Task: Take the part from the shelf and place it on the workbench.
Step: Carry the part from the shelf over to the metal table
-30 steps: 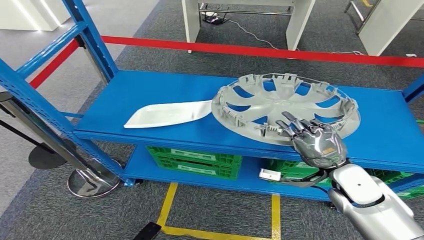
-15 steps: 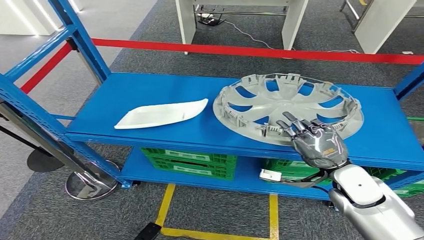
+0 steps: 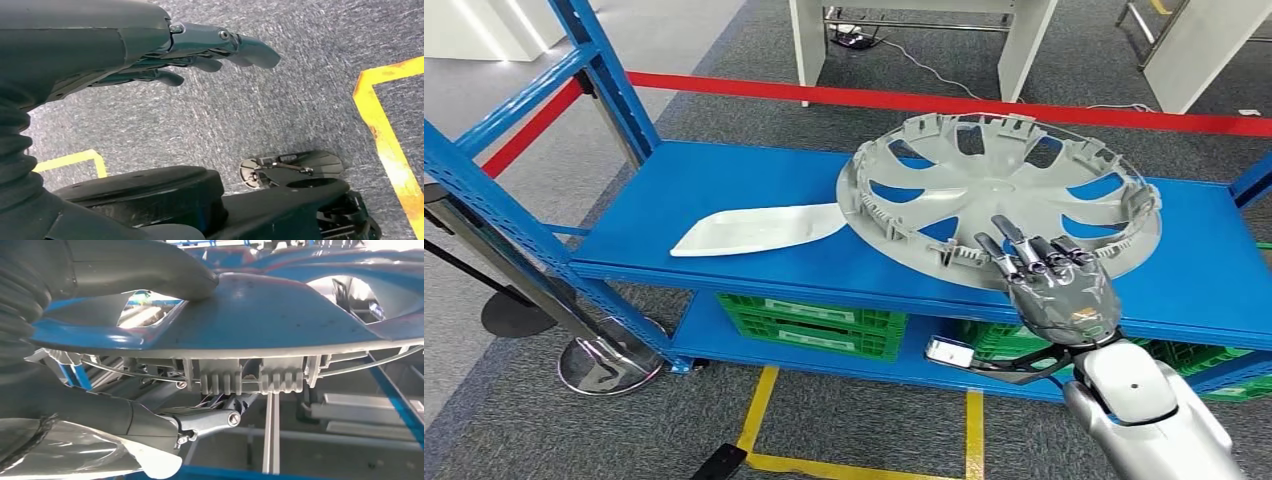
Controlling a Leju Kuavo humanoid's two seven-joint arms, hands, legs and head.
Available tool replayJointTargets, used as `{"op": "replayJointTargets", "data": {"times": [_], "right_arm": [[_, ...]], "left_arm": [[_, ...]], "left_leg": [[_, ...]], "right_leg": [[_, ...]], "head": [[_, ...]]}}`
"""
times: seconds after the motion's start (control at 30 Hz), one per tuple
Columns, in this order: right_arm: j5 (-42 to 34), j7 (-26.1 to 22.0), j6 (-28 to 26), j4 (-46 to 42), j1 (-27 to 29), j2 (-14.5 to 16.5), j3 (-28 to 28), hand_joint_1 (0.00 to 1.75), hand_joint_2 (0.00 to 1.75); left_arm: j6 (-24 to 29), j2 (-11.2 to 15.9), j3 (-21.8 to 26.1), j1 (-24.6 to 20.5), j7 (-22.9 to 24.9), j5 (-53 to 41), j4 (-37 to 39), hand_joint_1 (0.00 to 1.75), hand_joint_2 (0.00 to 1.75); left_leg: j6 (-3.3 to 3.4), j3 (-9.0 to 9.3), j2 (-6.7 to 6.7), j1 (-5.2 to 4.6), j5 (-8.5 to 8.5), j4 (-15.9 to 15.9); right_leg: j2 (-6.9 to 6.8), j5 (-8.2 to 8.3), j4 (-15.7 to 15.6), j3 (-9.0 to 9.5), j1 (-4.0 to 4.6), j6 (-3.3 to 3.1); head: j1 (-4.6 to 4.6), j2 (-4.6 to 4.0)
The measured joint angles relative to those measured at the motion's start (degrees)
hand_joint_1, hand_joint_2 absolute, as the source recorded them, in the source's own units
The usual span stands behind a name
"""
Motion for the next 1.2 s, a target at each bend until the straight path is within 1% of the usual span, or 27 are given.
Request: {"op": "replayJointTargets", "data": {"times": [0.03,0.1,0.13,0.17,0.2,0.23,0.3,0.33,0.37,0.4,0.47,0.5,0.53,0.57,0.63,0.67,0.7,0.77,0.8,0.83,0.93,1.0,1.03,1.1,1.13,1.17,1.2], "right_arm": [[0.26,-0.97,-0.01,-0.84,0.34,0.62,-0.71,1.75,1.75],[0.76,-3.12,-0.03,-3.11,1.27,2.23,-2.49,1.75,1.75],[0.86,-4.02,-0.04,-4.22,1.63,3.06,-3.34,1.75,1.75],[0.84,-4.54,-0.04,-5.10,1.81,3.86,-4.01,1.75,1.75],[0.78,-4.76,-0.04,-5.68,1.78,4.49,-4.43,1.75,1.75],[0.72,-4.87,-0.06,-6.09,1.68,4.99,-4.73,1.75,1.75],[0.69,-4.85,-0.14,-6.50,1.49,5.58,-5.05,1.75,1.75],[0.69,-4.85,-0.18,-6.58,1.45,5.78,-5.16,1.75,1.75],[0.69,-4.85,-0.19,-6.63,1.43,5.95,-5.22,1.75,1.75],[0.69,-4.85,-0.19,-6.64,1.42,6.06,-5.24,1.75,1.75],[0.68,-4.85,-0.19,-6.67,1.36,6.20,-5.28,1.75,1.75],[0.67,-4.84,-0.19,-6.65,1.27,6.23,-5.29,1.75,1.75],[0.64,-4.78,-0.19,-6.59,1.14,6.24,-5.28,1.75,1.75],[0.61,-4.69,-0.19,-6.49,1.01,6.24,-5.23,1.75,1.75],[0.52,-4.18,-0.19,-6.14,0.76,6.23,-5.01,1.75,1.75],[0.47,-3.85,-0.19,-5.91,0.63,6.20,-4.85,1.75,1.75],[0.44,-3.46,-0.19,-5.66,0.43,6.18,-4.66,1.75,1.75],[0.40,-2.87,-0.19,-5.11,-0.02,6.15,-4.29,1.75,1.75],[0.41,-2.69,-0.19,-4.92,-0.17,6.14,-4.17,1.75,1.75],[0.41,-2.59,-0.19,-4.79,-0.23,6.14,-4.11,1.75,1.75],[0.41,-2.55,-0.19,-4.71,-0.26,6.14,-4.08,1.75,1.75],[0.41,-2.54,-0.19,-4.57,-0.30,6.14,-4.04,1.75,1.75],[0.41,-2.54,-0.19,-4.24,-0.32,6.10,-3.87,1.75,1.75],[0.08,-2.54,-0.17,-3.18,-0.75,5.95,-3.05,1.75,1.75],[-0.21,-2.54,-0.14,-2.64,-1.04,5.84,-2.52,1.75,1.75],[-0.64,-2.54,-0.09,-2.28,-1.40,5.70,-2.04,1.75,1.75],[-1.05,-2.54,-0.03,-2.05,-1.69,5.53,-1.65,1.75,1.75]], "left_arm": [[0.64,-0.01,0.03,0.01,0.44,0.01,0.00,0.00,1.75],[2.82,-0.07,0.25,0.04,2.03,0.17,0.00,0.00,1.75],[3.96,-0.09,0.40,0.04,2.86,0.31,0.00,0.00,1.75],[4.82,-0.10,0.55,0.01,3.44,0.42,0.00,0.00,1.75],[5.28,-0.09,0.64,-0.04,3.71,0.48,0.00,0.00,1.75],[5.56,-0.09,0.74,-0.10,3.88,0.52,0.00,0.00,1.75],[5.75,-0.09,0.98,-0.21,3.98,0.55,0.00,0.00,1.75],[5.80,-0.09,1.11,-0.25,3.99,0.54,0.00,0.00,1.75],[5.87,-0.09,1.22,-0.30,4.04,0.51,0.00,0.00,1.75],[5.98,-0.08,1.29,-0.33,4.11,0.47,0.00,0.00,1.75],[6.24,-0.04,1.35,-0.38,4.27,0.43,-0.01,0.00,1.75],[6.37,-0.03,1.38,-0.45,4.33,0.43,-0.01,0.00,1.75],[6.46,-0.02,1.39,-0.53,4.39,0.43,-0.01,0.00,1.75],[6.53,-0.01,1.39,-0.58,4.46,0.43,-0.02,0.00,1.75],[6.62,-0.03,1.43,-0.54,4.64,0.44,-0.02,0.00,1.75],[6.64,-0.04,1.44,-0.52,4.71,0.46,-0.01,0.00,1.75],[6.65,-0.05,1.47,-0.53,4.75,0.50,-0.01,0.00,1.75],[6.62,-0.10,1.51,-0.62,4.77,0.56,0.00,0.00,1.75],[6.59,-0.12,1.52,-0.64,4.77,0.58,0.00,0.00,1.75],[6.57,-0.14,1.53,-0.64,4.77,0.58,0.00,0.00,1.75],[6.57,-0.14,1.54,-0.63,4.77,0.58,0.00,0.00,1.75],[6.57,-0.14,1.56,-0.62,4.77,0.58,0.00,0.00,1.75],[6.57,-0.13,1.60,-0.61,4.77,0.58,0.00,0.00,1.75],[6.57,-0.13,1.67,-0.62,4.77,0.60,0.00,0.00,1.75],[6.57,-0.13,1.69,-0.63,4.76,0.61,0.00,0.00,1.75],[6.57,-0.12,1.71,-0.64,4.76,0.63,0.00,0.00,1.75],[6.57,-0.11,1.73,-0.63,4.75,0.65,0.00,0.00,1.75]], "left_leg": [[-0.28,-0.16,-0.03,-0.13,0.04,0.21],[-0.75,-0.43,-0.02,-0.21,0.25,0.42],[-1.00,-0.51,0.01,-0.15,0.03,0.59],[-1.27,-0.74,0.04,-0.09,-0.76,1.26],[-1.54,-1.26,0.06,-0.04,-2.14,2.82],[-1.83,-2.18,0.08,0.05,-4.12,5.55],[-2.15,-4.54,0.10,0.14,-8.08,12.70],[-2.17,-5.14,0.10,0.16,-9.09,15.13],[-2.08,-4.81,0.11,0.15,-9.02,15.59],[-1.87,-3.43,0.10,0.13,-7.97,13.80],[-1.09,1.24,0.10,-0.06,-5.08,6.20],[-0.77,3.11,0.09,-0.19,-4.19,2.79],[-0.55,4.19,0.07,-0.34,-3.75,0.63],[-0.43,4.39,0.04,-0.48,-3.72,-0.18],[-0.15,4.02,0.04,-0.50,-2.94,-0.45],[0.11,3.73,0.11,-0.41,-2.40,-0.65],[0.41,3.33,0.21,-0.28,-1.77,-0.85],[0.81,2.16,0.37,-0.17,-0.72,-0.96],[0.90,1.71,0.40,-0.18,-0.40,-0.93],[0.91,1.46,0.42,-0.19,-0.23,-0.91],[0.92,1.28,0.43,-0.20,-0.10,-0.90],[0.94,0.98,0.45,-0.20,0.11,-0.87],[0.91,0.42,0.47,-0.20,0.50,-0.83],[0.39,-1.45,0.49,-0.27,1.76,-0.39],[0.03,-2.34,0.49,-0.34,2.50,-0.15],[-0.34,-2.85,0.48,-0.41,3.04,0.04],[-0.59,-3.00,0.49,-0.46,3.45,0.05]], "right_leg": [[0.05,0.17,-1.37,0.75,0.04,-0.26],[0.24,0.15,-1.59,0.76,0.16,-0.99],[0.25,0.32,-1.61,0.67,0.12,-1.33],[0.25,0.47,-1.67,0.61,0.06,-1.67],[0.20,0.64,-1.77,0.57,-0.05,-2.01],[0.13,0.76,-1.82,0.50,-0.09,-2.26],[-0.03,0.98,-1.82,0.20,0.03,-2.61],[-0.10,1.14,-1.82,-0.01,0.13,-2.72],[-0.11,1.36,-1.81,-0.26,0.23,-2.80],[-0.08,1.62,-1.81,-0.52,0.32,-2.81],[0.02,2.18,-1.81,-0.94,0.48,-2.63],[0.05,2.45,-1.76,-1.14,0.57,-2.43],[0.02,2.75,-1.73,-1.34,0.61,-2.16],[-0.03,3.06,-1.75,-1.50,0.59,-1.81],[-0.07,3.60,-1.90,-1.74,0.43,-1.09],[-0.04,3.12,-1.65,-2.11,0.36,-0.79],[0.00,1.70,-0.54,-2.75,0.33,-0.53],[0.04,-3.01,4.50,-4.69,0.28,-0.12],[0.04,-4.88,6.92,-5.39,0.25,0.01],[0.04,-5.90,8.53,-5.83,0.24,0.08],[0.05,-6.46,9.58,-6.10,0.25,0.13],[0.05,-7.15,11.14,-6.46,0.26,0.20],[0.04,-7.01,12.00,-6.07,0.25,0.29],[0.07,-5.48,5.41,0.03,0.31,0.24],[0.11,-4.46,1.45,3.30,0.36,0.10],[0.16,-3.88,-2.55,5.93,0.43,-0.14],[0.22,-3.74,-2.84,6.10,0.53,-0.43]], "head": [[-0.02,0.00],[-0.04,0.00],[-0.06,0.00],[-0.15,0.00],[-0.28,0.00],[-0.41,0.00],[-0.56,0.00],[-0.56,0.00],[-0.56,0.00],[-0.56,0.00],[-0.55,0.00],[-0.52,0.00],[-0.51,0.00],[-0.50,0.00],[-0.50,0.00],[-0.47,0.00],[-0.38,0.00],[-0.21,0.00],[-0.15,0.00],[-0.15,0.00],[-0.18,0.00],[-0.16,0.00],[-0.14,0.00],[-0.12,0.00],[-0.15,0.00],[-0.16,0.00],[-0.19,0.00]]}}
